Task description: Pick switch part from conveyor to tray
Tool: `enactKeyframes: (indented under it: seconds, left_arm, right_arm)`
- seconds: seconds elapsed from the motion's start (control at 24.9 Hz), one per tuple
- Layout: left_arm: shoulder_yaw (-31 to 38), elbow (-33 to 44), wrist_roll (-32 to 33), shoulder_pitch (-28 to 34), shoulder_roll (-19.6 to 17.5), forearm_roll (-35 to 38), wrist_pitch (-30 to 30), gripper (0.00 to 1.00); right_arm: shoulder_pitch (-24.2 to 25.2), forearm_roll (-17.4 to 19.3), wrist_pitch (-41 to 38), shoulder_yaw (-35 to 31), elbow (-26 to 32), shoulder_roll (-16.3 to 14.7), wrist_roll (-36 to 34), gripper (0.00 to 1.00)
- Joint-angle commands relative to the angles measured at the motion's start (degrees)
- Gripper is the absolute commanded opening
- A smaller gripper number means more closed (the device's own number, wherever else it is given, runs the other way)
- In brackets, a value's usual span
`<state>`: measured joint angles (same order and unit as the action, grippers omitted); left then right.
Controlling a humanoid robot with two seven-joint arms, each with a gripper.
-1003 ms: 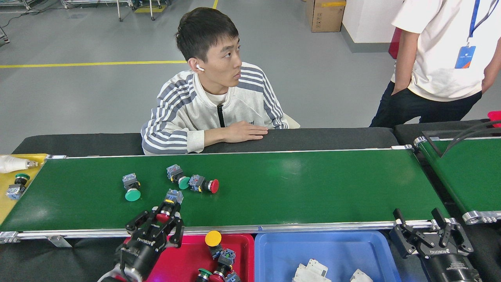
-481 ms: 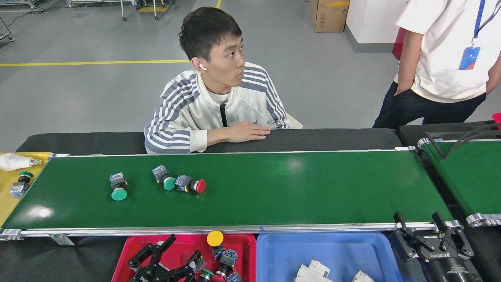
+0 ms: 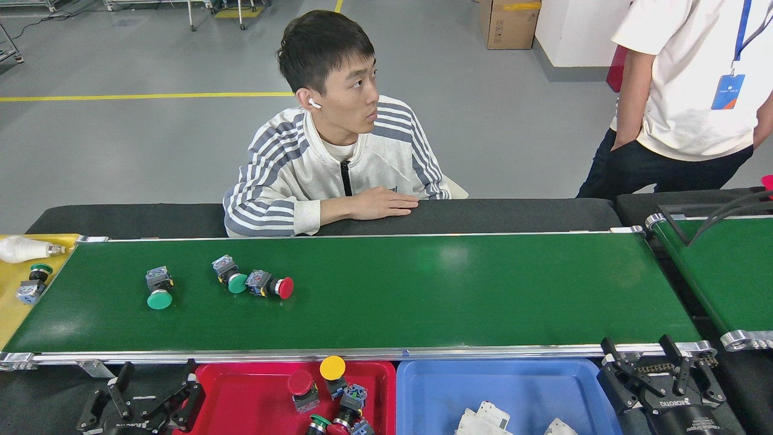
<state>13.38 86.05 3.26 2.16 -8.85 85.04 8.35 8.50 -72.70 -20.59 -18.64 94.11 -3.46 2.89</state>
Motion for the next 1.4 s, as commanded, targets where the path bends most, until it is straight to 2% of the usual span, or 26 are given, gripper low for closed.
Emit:
enactKeyframes:
  seconds: [0.0, 0.16, 0.28, 0.44, 0.6, 0.64, 0.68, 0.76, 0.8, 0.84, 0.96, 1.08, 1.2, 1.28, 1.36]
  left_arm:
    - [0.16, -5.89, 0.08, -6.11, -2.49, -0.05, -0.71, 1.0]
    - [-0.37, -22.32, 0.08, -17.63, -7.85, -0.05, -0.71, 1.0]
    - [-0.98, -31.91, -0.1, -23.69, -9.26, -0.05, -0.71, 1.0]
    - [-1.25, -40.17, -0.63, -28.09, -11.63, -0.05, -1.15, 1.0]
    - [-1.16, -47.47, -0.89, -30.11, -14.27, -0.32, -4.4, 0.97]
    - [-1.16, -48.88, -1.86, -30.11, -14.88, -0.32, -4.66, 0.93]
    - [-1.16, -50.11, -3.18, -30.03, -15.23, -0.4, -4.75, 0.81]
    - [-1.25, -52.39, -5.64, -30.11, -15.85, -2.16, -4.31, 0.47]
    - [-1.25, -52.92, -5.99, -30.03, -16.29, -4.18, -4.31, 0.34]
    - [-1.34, -53.01, -5.99, -29.85, -16.64, -6.73, -4.31, 0.28]
    - [-3.18, -53.09, -5.99, -29.59, -16.9, -10.86, -4.75, 0.22]
    - [-4.06, -53.01, -6.08, -29.32, -16.55, -11.3, -4.49, 0.17]
    - [-4.15, -51.34, -6.43, -27.48, -16.11, -11.57, -0.36, 0.13]
    - [-3.89, -43.79, -6.43, -23.97, -15.41, -11.57, 6.76, 0.12]
    - [-3.71, -34.46, -6.34, -18.25, -15.15, -11.57, 11.16, 0.13]
  right_arm:
    - [-0.32, 0.1, -0.24, -0.08, 0.81, -0.23, -0.08, 1.0]
    - [-0.59, 0.1, -0.24, -0.08, 0.81, -0.32, -0.08, 1.0]
    - [-0.59, 0.1, -0.24, -0.08, 0.81, -0.41, -0.08, 1.0]
    - [-1.03, 0.02, -0.24, 0.09, 0.73, -0.41, -0.08, 1.0]
    - [-1.64, 0.02, -0.24, 3.79, 0.37, -0.67, 0.01, 1.0]
    - [-1.73, 0.02, -0.24, 4.31, 0.37, -0.67, 0.01, 1.0]
    - [-1.82, 0.02, -0.24, 4.67, 0.37, -0.67, 0.01, 1.0]
    - [-1.91, 0.02, -0.24, 5.46, 0.37, -0.58, 0.01, 1.0]
    - [-1.99, 0.02, -0.24, 5.81, 0.37, -0.49, 0.01, 1.0]
    - [-1.99, 0.02, -0.24, 5.98, 0.37, -0.49, 0.01, 1.0]
    - [-2.26, -0.07, -0.15, 6.07, 0.37, -0.49, 0.01, 1.0]
    - [-2.26, 0.02, -0.06, 6.07, 0.37, -0.49, 0.01, 1.0]
    - [-2.17, -0.07, 0.29, 6.07, 0.37, -0.41, 0.01, 1.0]
    - [-2.08, 0.02, 0.46, 5.81, 0.37, -0.32, 0.01, 1.0]
    - [-1.99, 0.02, 0.55, 5.02, 0.46, -0.23, 0.01, 1.0]
